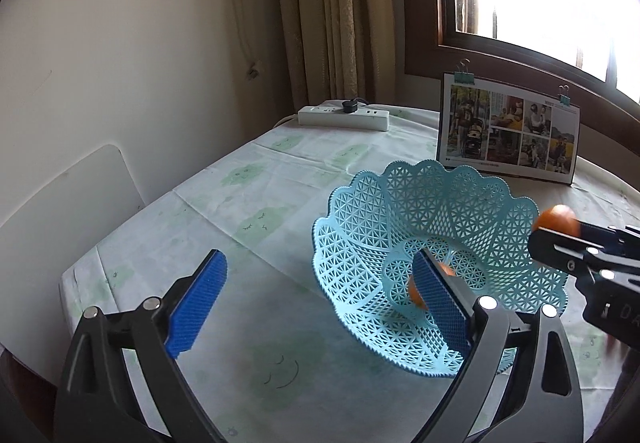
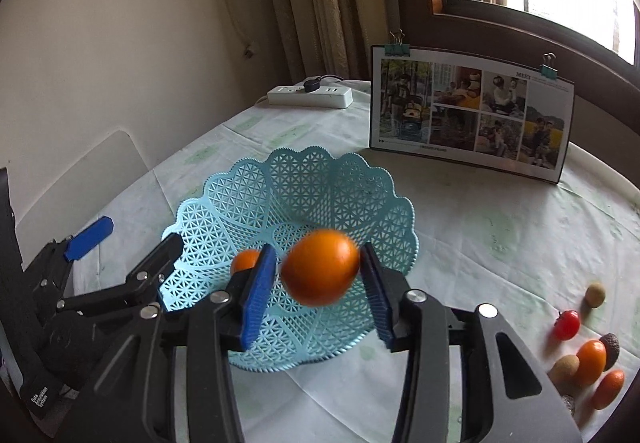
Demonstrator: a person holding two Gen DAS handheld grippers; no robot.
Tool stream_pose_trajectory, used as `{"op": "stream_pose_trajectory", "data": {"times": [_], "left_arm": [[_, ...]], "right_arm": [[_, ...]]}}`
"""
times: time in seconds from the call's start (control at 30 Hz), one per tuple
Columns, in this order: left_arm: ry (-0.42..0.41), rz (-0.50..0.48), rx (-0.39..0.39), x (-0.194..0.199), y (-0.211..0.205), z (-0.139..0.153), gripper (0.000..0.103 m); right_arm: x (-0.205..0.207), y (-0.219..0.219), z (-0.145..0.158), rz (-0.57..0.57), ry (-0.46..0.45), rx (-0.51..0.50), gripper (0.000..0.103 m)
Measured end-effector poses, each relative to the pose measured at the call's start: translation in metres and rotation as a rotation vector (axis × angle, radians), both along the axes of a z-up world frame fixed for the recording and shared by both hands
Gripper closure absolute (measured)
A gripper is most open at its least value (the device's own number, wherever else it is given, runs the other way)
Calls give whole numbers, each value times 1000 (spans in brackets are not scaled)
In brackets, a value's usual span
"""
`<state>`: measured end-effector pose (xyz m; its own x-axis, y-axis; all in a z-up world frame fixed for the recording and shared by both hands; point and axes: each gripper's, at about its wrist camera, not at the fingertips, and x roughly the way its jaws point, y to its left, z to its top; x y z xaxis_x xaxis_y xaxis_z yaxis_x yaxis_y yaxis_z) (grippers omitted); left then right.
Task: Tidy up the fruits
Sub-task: 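Lower the held orange into the blue basket and open the right gripper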
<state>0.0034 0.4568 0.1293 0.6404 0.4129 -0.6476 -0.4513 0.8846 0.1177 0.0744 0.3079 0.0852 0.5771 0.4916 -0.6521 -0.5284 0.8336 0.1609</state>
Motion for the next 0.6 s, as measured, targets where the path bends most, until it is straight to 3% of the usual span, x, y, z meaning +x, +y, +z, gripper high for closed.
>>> {"op": "stream_pose_trajectory", "data": {"times": [0.6], "left_arm": [[-1,-34,29,3,-24,9,4]], "right_arm": [[-13,-59,-4,-117,-7,7,42]]}}
